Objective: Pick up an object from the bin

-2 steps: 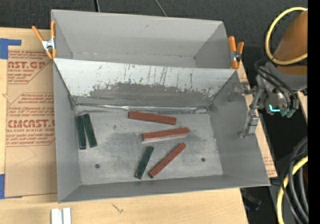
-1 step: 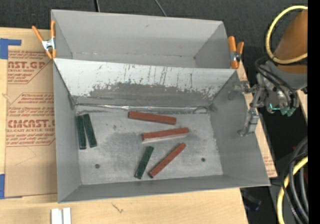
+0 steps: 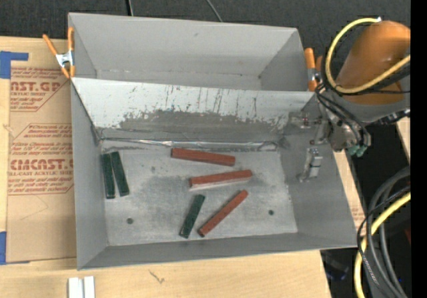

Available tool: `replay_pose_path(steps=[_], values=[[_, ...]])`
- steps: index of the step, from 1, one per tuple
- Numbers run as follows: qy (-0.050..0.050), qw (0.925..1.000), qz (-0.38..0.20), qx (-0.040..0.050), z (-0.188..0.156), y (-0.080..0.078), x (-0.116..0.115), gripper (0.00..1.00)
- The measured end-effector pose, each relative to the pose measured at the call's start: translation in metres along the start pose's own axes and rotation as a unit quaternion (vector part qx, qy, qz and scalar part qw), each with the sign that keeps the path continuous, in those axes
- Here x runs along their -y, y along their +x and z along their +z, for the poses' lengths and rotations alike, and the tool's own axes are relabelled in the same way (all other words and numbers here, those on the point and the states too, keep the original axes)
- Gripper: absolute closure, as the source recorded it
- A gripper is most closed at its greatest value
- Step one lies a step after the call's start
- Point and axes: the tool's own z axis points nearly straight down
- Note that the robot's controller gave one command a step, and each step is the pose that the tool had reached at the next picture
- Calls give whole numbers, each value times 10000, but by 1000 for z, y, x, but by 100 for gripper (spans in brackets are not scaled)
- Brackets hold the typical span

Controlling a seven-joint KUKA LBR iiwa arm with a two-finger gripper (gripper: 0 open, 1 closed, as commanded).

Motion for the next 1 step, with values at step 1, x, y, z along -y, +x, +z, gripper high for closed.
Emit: replay_pose_path(steps=[1], values=[[-14,10000,-41,-27,70,19,-13,0]])
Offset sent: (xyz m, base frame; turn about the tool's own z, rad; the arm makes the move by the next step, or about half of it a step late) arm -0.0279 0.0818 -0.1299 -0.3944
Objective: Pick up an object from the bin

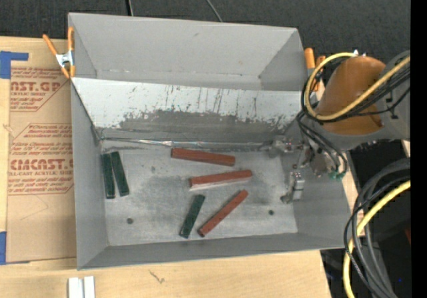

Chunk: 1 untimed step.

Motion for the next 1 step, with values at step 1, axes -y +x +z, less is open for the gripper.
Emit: replay_pose_path(steps=[1], values=[[-8,9814,-1918,4,59,5,-72,100]])
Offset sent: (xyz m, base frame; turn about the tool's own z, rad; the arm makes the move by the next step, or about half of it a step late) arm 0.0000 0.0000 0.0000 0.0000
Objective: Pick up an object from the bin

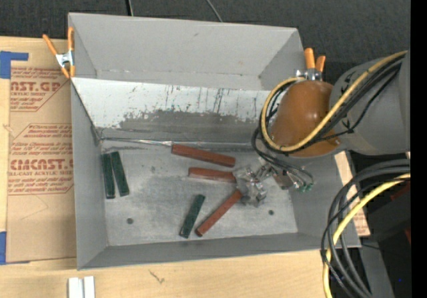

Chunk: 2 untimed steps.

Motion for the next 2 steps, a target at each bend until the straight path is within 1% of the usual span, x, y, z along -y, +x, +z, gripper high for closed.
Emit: replay_pose_path(steps=[1,2], values=[[-4,10000,0,-22,1,1,0,0],[-3,10000,-1,-19,1,1,0,0]])
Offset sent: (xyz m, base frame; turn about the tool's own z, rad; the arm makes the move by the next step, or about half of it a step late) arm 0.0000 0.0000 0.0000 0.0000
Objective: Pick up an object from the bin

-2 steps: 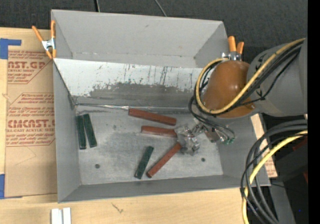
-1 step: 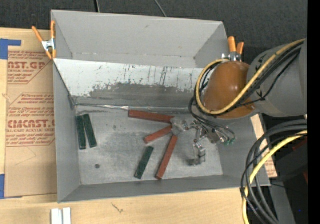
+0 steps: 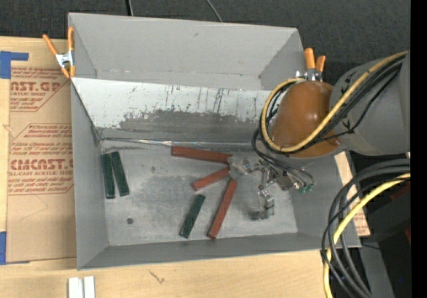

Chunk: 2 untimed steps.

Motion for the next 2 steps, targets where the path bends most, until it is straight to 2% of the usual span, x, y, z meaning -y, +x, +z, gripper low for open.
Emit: replay_pose_path(steps=[1,2], values=[[-4,9909,-1349,13,-9,-53,-59,100],[-4,9909,-1347,4,-9,-52,-59,0]])
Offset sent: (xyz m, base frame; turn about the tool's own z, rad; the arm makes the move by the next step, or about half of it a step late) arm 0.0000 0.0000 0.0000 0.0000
